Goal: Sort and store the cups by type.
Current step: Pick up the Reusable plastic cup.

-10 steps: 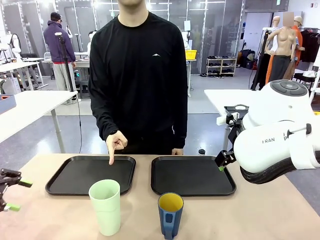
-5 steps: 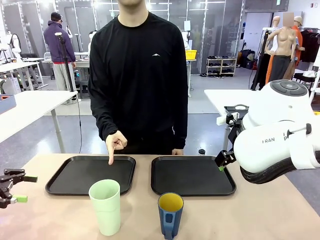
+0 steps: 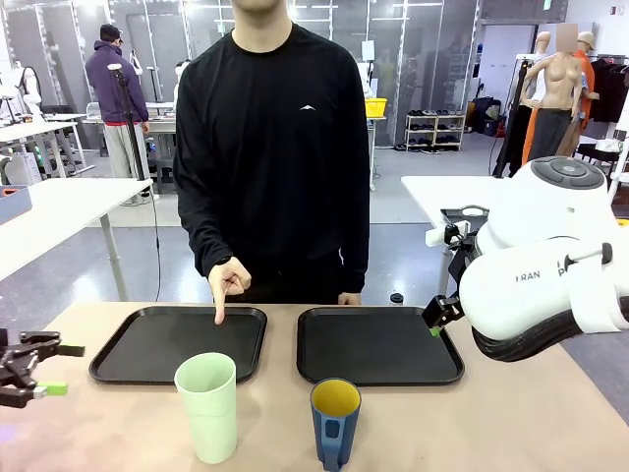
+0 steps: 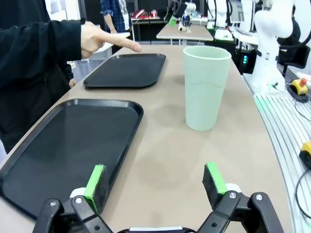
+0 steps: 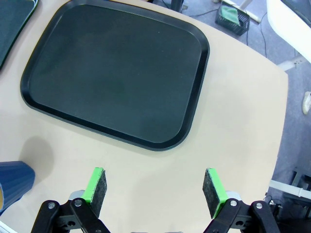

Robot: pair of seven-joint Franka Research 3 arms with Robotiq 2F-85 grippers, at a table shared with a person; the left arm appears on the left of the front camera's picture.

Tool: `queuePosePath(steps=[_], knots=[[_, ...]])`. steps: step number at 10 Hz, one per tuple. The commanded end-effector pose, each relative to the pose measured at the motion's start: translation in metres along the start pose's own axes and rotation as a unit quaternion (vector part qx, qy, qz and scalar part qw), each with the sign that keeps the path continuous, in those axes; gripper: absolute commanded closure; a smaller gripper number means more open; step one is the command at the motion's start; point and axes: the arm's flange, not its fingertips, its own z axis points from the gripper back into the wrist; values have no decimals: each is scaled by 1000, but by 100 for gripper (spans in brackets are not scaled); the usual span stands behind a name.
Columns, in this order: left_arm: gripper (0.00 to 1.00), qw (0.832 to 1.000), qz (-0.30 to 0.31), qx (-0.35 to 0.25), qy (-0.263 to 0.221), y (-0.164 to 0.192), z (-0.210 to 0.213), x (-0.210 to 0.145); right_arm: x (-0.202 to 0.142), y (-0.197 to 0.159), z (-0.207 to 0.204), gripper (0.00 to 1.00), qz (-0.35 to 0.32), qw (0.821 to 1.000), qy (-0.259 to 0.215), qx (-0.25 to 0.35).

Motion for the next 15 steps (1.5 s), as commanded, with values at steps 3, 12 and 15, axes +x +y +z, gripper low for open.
queuePosePath(steps=[3, 12, 15], knots=[[0, 997, -18, -42, -63, 2, -57, -26, 0, 0, -1, 0, -1, 1000, 1, 1], [0, 994, 20, -90, -53, -4, -99, -1, 0, 0, -1, 0, -1, 1000, 1, 1], [0, 994, 25, -86, -56, -2, -101, 0, 0, 0, -1, 0, -1, 1000, 1, 1]])
